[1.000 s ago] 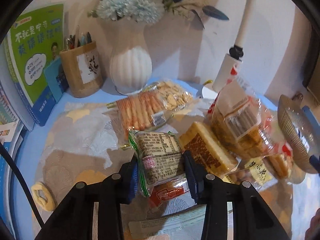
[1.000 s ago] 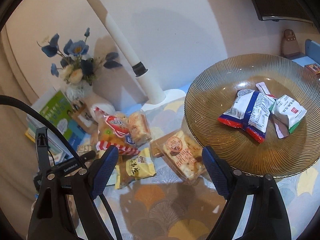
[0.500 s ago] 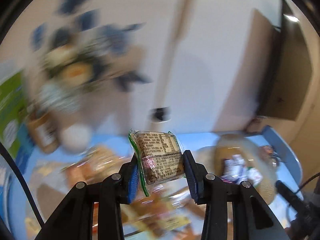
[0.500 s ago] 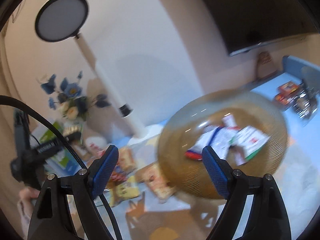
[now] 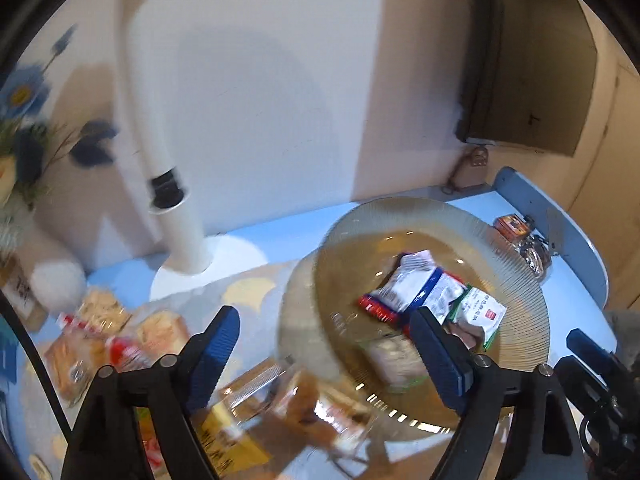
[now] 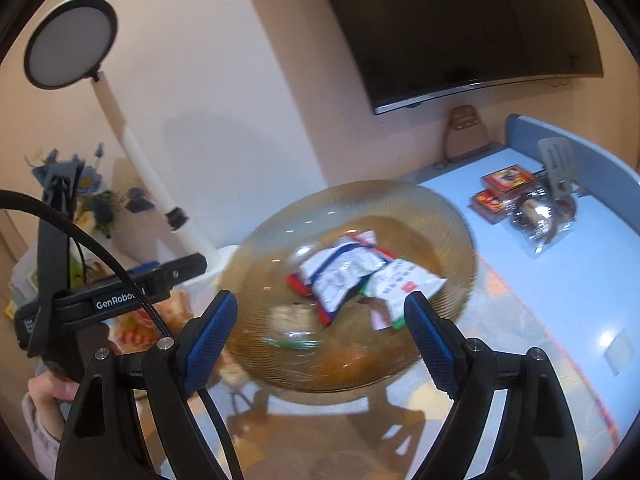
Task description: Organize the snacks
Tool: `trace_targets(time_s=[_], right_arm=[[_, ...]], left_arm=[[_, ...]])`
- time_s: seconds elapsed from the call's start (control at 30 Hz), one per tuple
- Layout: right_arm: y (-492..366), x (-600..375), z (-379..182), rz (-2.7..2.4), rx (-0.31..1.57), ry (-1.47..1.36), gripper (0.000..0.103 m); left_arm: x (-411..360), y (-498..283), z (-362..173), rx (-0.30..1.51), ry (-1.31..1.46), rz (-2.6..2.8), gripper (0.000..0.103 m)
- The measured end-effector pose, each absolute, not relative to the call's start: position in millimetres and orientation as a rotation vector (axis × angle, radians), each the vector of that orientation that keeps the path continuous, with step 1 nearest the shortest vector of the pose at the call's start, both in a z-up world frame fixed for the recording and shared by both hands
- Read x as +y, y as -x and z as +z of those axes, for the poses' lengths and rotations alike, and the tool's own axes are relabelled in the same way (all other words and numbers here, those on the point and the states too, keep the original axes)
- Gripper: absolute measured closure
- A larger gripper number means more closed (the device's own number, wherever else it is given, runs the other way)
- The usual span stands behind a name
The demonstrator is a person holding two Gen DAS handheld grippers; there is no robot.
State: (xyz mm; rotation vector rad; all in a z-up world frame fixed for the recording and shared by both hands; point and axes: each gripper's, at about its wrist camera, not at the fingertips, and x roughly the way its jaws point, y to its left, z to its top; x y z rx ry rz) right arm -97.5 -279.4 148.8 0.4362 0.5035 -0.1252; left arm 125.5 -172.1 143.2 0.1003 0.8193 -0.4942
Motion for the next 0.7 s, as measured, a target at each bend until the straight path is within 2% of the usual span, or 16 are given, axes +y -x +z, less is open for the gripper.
trace_targets(time_s=[0.4, 0.57, 0.7], right_arm=[[67.7, -175.2, 148.6, 0.057, 0.544, -0.371, 0.017], [56.0, -143.4, 133.5, 0.113, 0.590, -0.377, 0.017], [49.2, -129.2, 112.7, 0.128, 0.646, -0.379, 0.017]], left_arm=[[-12.3, -122.4, 161.0, 0.766, -0.046, -0.231, 0.008], [41.3, -118.8, 138.3, 0.804, -0.041, -0.177, 0.007], [66.4, -118.1, 100.1, 0.900, -0.038, -0.186, 0.007]])
